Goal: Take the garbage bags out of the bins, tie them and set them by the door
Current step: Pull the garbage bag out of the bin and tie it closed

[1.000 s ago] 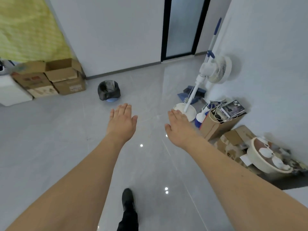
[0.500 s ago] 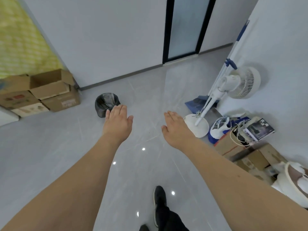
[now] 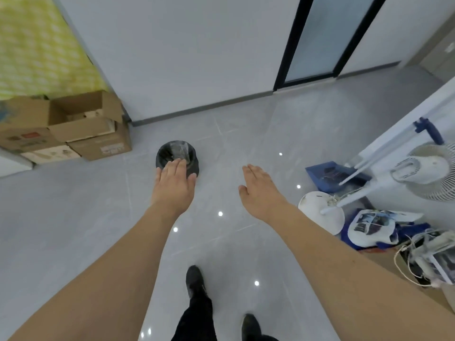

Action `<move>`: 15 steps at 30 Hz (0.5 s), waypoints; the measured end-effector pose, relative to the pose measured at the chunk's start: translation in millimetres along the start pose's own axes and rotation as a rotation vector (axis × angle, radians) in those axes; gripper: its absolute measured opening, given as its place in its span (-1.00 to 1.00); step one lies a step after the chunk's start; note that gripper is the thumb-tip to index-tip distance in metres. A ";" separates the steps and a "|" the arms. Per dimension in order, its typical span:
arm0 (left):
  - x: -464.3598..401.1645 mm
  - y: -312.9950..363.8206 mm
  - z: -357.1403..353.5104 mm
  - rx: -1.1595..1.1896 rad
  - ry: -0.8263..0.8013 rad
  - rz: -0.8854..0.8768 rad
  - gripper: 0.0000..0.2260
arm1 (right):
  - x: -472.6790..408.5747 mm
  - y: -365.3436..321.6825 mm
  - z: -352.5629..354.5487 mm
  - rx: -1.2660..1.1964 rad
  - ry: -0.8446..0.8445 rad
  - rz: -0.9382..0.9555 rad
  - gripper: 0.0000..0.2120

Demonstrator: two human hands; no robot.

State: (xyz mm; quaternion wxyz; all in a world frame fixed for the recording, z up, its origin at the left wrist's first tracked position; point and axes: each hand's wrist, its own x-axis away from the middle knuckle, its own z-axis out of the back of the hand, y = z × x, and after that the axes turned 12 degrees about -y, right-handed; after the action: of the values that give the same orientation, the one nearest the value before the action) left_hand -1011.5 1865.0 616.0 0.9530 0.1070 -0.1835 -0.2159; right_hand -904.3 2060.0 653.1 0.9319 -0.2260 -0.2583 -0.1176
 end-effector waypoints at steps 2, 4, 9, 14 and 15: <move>-41.2 -21.1 5.6 -0.004 -0.015 0.000 -0.50 | -42.4 -10.2 14.3 -0.014 0.002 -0.014 -0.45; -81.2 -39.3 13.0 -0.008 -0.031 0.007 -0.50 | -81.9 -19.6 27.4 -0.029 -0.001 -0.021 -0.45; -176.1 -69.4 27.3 -0.014 -0.053 0.023 -0.51 | -177.3 -33.8 50.8 -0.047 -0.052 -0.014 -0.45; -282.2 -127.1 -5.6 0.022 -0.043 0.097 -0.51 | -296.9 -29.3 41.2 -0.053 -0.093 -0.002 -0.46; -302.3 -142.5 -21.4 0.031 -0.054 0.115 -0.51 | -322.7 -26.1 31.9 -0.060 -0.105 -0.009 -0.46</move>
State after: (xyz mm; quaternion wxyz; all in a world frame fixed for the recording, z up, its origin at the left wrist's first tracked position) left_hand -1309.9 1877.9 464.4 0.9568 0.1054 -0.2183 -0.1606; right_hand -1197.5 2085.7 514.3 0.9093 -0.2583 -0.3042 -0.1175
